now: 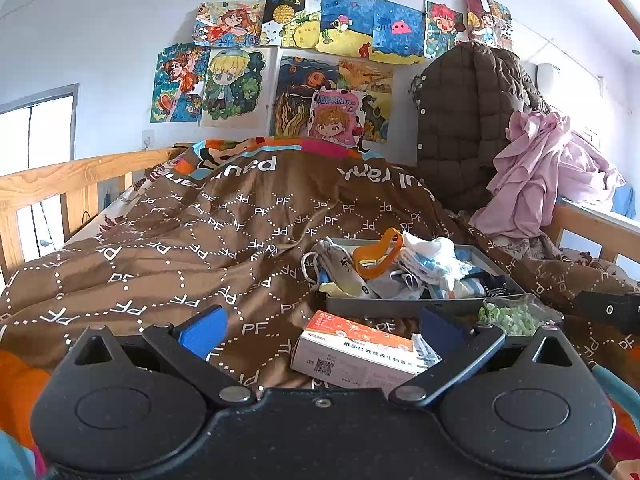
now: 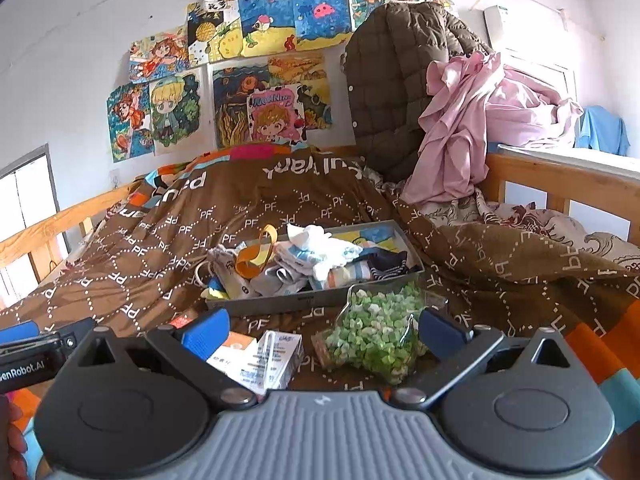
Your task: Organize soft objects
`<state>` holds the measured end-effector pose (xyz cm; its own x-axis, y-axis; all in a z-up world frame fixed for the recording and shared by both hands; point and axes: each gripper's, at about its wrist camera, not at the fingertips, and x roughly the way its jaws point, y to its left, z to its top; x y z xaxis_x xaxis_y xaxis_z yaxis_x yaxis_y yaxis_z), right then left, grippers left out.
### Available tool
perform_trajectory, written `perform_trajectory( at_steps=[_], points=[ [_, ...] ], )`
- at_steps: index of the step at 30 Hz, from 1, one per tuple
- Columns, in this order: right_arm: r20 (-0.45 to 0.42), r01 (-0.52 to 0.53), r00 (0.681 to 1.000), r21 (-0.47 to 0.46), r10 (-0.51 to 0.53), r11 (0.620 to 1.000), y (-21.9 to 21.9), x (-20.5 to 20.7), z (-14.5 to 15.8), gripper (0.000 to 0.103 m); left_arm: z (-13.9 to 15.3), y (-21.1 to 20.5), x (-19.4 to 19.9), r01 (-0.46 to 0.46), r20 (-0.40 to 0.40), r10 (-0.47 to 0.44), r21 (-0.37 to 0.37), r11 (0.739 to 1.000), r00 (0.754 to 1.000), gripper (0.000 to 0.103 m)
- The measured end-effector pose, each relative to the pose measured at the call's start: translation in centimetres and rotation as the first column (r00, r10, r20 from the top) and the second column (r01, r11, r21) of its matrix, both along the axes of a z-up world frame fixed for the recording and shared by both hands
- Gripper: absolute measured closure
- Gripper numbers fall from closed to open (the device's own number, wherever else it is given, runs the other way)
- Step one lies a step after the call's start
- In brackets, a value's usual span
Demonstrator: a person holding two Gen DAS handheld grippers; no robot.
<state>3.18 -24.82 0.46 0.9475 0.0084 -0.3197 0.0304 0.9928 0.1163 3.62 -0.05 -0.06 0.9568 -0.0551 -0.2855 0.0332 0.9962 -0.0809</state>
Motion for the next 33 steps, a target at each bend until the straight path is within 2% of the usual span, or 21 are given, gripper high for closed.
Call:
perform_trajectory(
  at_steps=[33],
  points=[
    [-0.068, -0.014, 0.998, -0.02, 0.013, 1.0, 0.4, 0.6, -1.0, 0.0, -1.1, -0.6, 0.5, -0.003, -0.048, 0.006, 0.045, 0.999, 0.999, 0.001]
  ],
)
